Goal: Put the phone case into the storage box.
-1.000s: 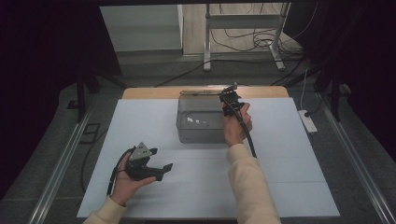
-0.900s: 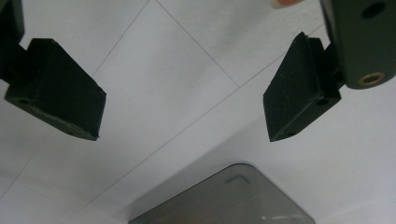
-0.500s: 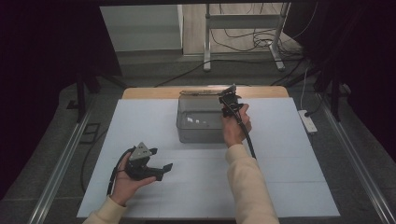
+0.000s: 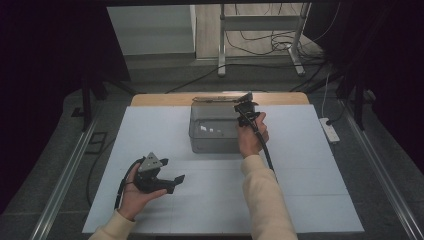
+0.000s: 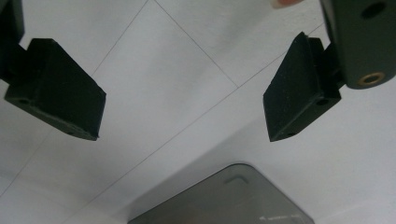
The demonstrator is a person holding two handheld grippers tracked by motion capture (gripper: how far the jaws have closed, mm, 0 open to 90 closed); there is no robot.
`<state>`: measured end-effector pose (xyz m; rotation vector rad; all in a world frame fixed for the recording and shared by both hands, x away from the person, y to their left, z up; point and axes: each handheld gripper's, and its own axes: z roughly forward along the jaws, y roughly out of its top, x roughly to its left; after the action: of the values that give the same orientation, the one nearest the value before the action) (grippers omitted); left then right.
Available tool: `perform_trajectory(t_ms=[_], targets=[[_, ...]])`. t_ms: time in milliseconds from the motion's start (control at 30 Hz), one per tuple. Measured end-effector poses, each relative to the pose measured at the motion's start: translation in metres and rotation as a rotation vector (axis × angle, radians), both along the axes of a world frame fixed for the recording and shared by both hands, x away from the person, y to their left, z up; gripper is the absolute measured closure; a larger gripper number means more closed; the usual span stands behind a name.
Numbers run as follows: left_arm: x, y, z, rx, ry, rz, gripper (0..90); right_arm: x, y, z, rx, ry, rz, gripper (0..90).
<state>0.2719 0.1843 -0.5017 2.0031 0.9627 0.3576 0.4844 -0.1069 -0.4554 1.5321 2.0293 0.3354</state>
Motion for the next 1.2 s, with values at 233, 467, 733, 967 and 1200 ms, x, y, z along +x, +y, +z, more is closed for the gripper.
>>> perform_trajectory(t_ms=[233, 467, 733, 967, 1200], targets=[[0.0000, -0.0002, -0.0001, -0.002, 0.000, 0.001, 12.9, 0.0007, -0.0005, -0.0026, -0.005, 0.010, 0.000, 79.6], [-0.0001, -0.0001, 0.0000, -0.002, 0.000, 0.001, 12.9, 0.0007, -0.0001, -0.0033, -0.006, 0.015, 0.003, 79.4], [-0.0001, -0.0004, -0.0002, -0.001, 0.001, -0.001, 13.0, 0.0003, 0.0003, -0.0035, -0.011, 0.019, 0.010, 78.9], [0.0000, -0.0008, -0.0003, -0.001, 0.002, -0.004, 13.1, 0.0000, 0.0002, -0.0035, -0.013, 0.019, 0.012, 78.9], [0.0001, -0.0008, -0.0004, 0.000, 0.004, -0.005, 13.1, -0.0003, 0.0003, -0.0029, -0.018, 0.017, 0.018, 77.5]])
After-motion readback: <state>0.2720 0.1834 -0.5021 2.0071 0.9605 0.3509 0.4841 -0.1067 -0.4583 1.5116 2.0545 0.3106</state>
